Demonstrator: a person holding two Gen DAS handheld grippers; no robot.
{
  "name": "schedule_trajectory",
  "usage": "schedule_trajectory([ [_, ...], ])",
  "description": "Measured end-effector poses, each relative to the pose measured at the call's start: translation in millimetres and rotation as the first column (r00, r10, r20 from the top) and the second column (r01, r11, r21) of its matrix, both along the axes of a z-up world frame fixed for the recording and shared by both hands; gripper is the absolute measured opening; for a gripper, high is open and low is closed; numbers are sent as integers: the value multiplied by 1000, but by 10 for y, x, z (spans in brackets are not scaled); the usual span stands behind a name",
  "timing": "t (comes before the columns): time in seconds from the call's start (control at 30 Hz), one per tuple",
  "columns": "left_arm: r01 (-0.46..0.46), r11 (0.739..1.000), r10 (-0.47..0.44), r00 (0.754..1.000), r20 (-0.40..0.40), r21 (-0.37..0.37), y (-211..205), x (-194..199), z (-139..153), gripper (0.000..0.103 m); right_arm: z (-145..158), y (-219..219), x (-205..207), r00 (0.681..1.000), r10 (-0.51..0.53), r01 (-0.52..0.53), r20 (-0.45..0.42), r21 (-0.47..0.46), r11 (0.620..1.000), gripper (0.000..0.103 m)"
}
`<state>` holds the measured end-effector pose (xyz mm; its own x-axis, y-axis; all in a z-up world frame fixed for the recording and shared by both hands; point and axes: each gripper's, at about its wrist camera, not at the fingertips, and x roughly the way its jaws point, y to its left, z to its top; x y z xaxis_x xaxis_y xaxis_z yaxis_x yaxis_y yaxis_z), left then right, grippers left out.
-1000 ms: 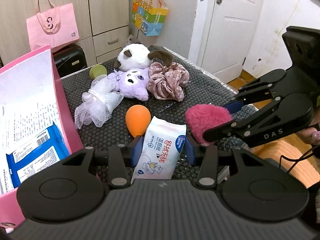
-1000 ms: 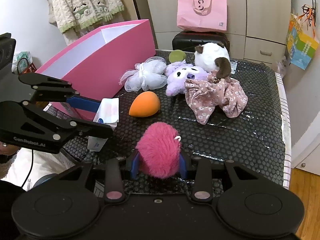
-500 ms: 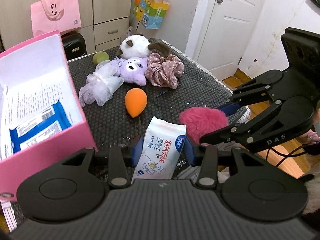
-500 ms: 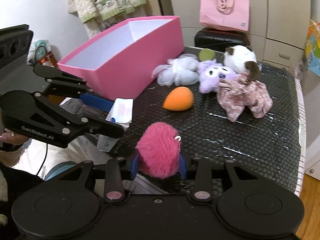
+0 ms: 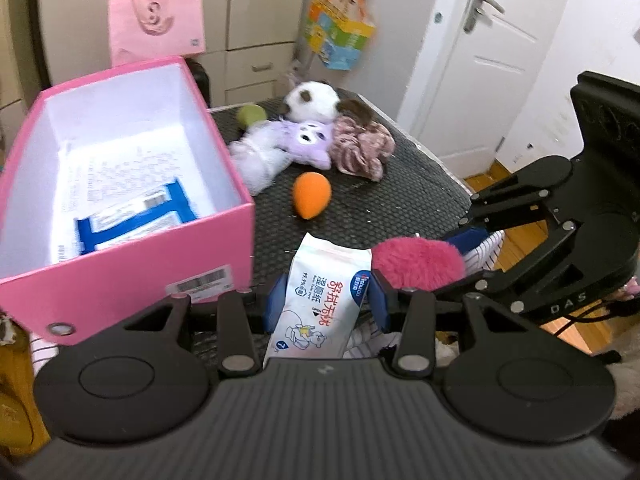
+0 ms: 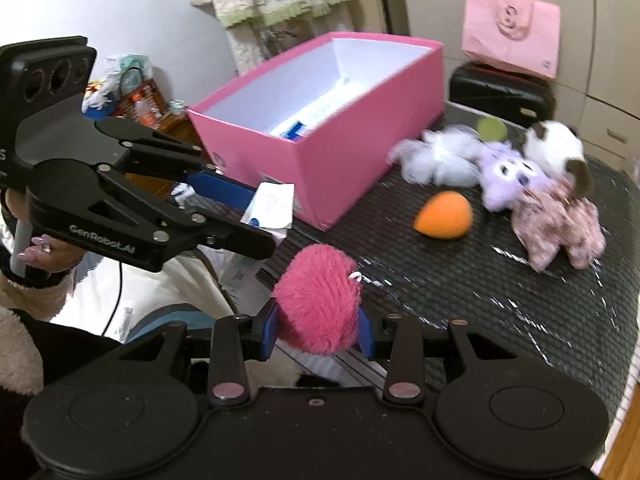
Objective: Organize soft objects
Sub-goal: 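Carry both items to the pink box and release them inside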
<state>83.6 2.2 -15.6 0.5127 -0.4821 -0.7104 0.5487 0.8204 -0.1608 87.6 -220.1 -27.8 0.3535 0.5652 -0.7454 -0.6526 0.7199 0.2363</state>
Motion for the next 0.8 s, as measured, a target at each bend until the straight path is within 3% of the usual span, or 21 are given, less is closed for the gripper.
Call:
schedule_trajectory([
  [0.17,-44,999,43,998,38,16,169,-95,125,42,118,156,-33,998,61,-61,26,1,998,44],
  [0.5,-108,992,111,993,50,-58,489,-65,203,42,303,447,82,988,138,-141,62,44,989,44],
  [0.8,-154,984,167,973,161,-87,693,205,485,42,566,689,447,977,131,-144,168,67,987,44],
])
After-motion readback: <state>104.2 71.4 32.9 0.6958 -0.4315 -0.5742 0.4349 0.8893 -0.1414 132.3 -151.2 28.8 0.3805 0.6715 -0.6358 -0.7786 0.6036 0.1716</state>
